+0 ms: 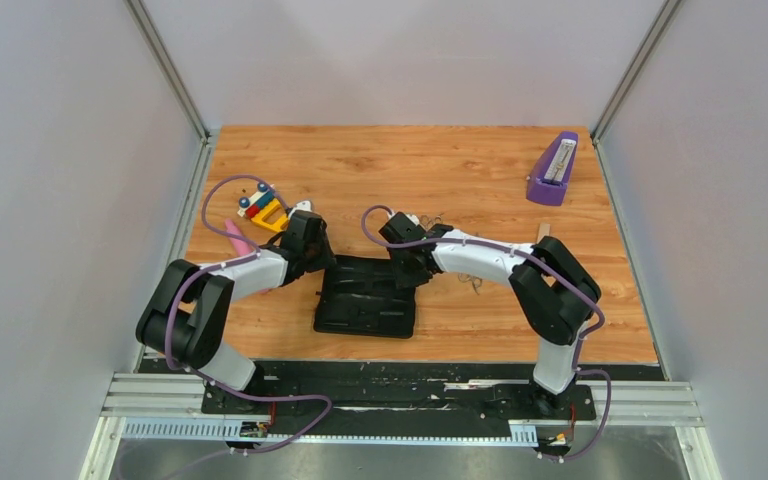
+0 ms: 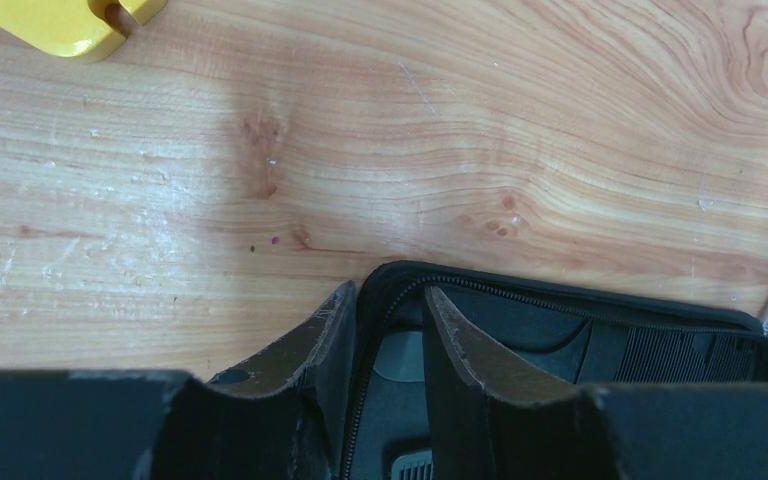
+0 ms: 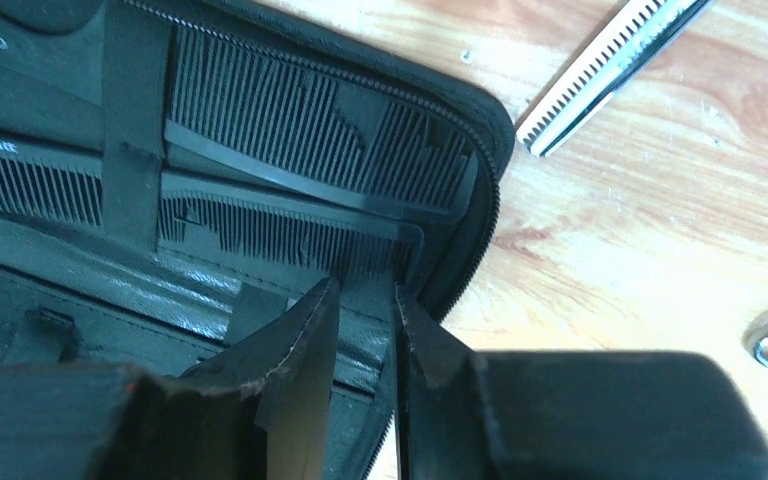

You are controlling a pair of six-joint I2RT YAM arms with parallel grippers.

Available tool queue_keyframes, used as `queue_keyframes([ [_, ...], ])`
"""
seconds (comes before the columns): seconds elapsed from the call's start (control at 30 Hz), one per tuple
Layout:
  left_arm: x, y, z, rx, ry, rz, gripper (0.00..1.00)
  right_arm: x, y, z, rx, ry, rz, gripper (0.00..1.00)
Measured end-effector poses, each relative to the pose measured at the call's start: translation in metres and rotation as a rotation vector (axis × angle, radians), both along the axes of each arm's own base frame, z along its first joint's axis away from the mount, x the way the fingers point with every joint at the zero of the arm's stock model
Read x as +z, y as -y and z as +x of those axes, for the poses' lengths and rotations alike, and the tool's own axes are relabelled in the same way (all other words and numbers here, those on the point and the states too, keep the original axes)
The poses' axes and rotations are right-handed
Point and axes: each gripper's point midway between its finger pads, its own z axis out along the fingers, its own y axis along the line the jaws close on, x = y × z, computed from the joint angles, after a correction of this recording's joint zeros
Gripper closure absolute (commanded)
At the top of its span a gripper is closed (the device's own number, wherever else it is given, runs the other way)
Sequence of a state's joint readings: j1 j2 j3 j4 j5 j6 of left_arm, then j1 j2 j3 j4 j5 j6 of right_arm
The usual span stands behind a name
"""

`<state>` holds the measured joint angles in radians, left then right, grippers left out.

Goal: Sort the hair-cutting tools

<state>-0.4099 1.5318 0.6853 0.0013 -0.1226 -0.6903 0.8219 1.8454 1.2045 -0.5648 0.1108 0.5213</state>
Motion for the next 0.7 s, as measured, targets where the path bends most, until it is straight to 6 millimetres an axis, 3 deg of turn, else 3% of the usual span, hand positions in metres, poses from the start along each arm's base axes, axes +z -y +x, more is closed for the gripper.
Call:
queue_keyframes([
  [0.2,0.0,0.001,0.001,0.001,-0.007,0.0,0.61,0.011,0.003,0.0,0.022,-0.02,-0.027,0.5],
  [0.37,0.001,0.009,0.019,-0.012,-0.022,0.01,0.61,0.037,0.004,0.034,-0.015,0.047,0.022,0.4],
  [0.5,0.002,0.022,0.049,-0.033,-0.013,0.023,0.58,0.047,0.038,0.071,-0.133,0.081,0.032,0.39],
  [0.7,0.006,0.044,0.092,-0.077,0.021,0.018,0.39,0.046,0.087,0.115,-0.287,0.101,0.029,0.38],
])
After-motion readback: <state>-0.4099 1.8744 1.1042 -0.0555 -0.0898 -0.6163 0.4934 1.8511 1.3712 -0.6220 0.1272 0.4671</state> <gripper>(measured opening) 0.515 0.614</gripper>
